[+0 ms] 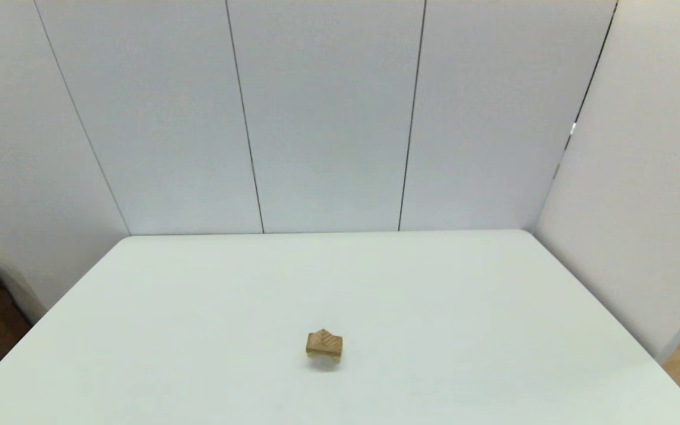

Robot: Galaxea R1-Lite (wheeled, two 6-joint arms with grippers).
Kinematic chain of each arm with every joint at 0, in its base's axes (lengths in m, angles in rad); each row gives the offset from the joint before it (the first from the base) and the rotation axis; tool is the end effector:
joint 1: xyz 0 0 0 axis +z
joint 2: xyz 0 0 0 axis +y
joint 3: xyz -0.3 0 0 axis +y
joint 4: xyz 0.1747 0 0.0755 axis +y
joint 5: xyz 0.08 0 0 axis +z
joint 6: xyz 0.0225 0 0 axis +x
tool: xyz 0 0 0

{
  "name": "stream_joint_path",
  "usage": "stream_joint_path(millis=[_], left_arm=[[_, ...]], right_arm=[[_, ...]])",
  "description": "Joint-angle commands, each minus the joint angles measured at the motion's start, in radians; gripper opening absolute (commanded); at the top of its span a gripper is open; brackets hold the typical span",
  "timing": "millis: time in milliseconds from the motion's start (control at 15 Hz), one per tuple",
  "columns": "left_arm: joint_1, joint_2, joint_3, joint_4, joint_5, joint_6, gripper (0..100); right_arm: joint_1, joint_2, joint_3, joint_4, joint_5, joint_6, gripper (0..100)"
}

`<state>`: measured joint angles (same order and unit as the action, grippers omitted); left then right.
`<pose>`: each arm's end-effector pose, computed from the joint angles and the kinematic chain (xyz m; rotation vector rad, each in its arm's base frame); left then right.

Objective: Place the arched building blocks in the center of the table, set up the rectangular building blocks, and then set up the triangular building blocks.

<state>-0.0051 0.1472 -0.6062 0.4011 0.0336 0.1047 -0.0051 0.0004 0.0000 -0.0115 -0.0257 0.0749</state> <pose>-0.0713 0.0011 0.1950 0.1035 -0.0563 0.0315 -0.0228 -0.0005 0.0767 0.0750 -0.0122 -0.0304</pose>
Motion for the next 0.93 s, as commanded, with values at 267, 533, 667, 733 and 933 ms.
stream_joint_path(millis=[267,533,667,733,933], left_arm=[[0.001,-0.051,0.345,-0.383,-0.087,0.009,100],[0.001,-0.112,0.398,-0.340,-0.196,0.009,100],[0.001,-0.147,0.450,-0.349,-0.192,0.009,100],[0.001,-0.147,0.465,-0.364,-0.190,0.003,100],[0.001,-0.147,0.528,-0.429,-0.181,0.004,100]], right_arm=[[-0.001,0.000,0.000,-0.001,0.000,0.000,100],[-0.001,0.000,0.000,-0.001,0.000,0.000,100],[0.001,0.000,0.000,-0.001,0.000,0.000,100],[0.001,0.000,0.000,-0.001,0.000,0.000,100],[0.001,0.000,0.000,-0.001,0.000,0.000,100]])
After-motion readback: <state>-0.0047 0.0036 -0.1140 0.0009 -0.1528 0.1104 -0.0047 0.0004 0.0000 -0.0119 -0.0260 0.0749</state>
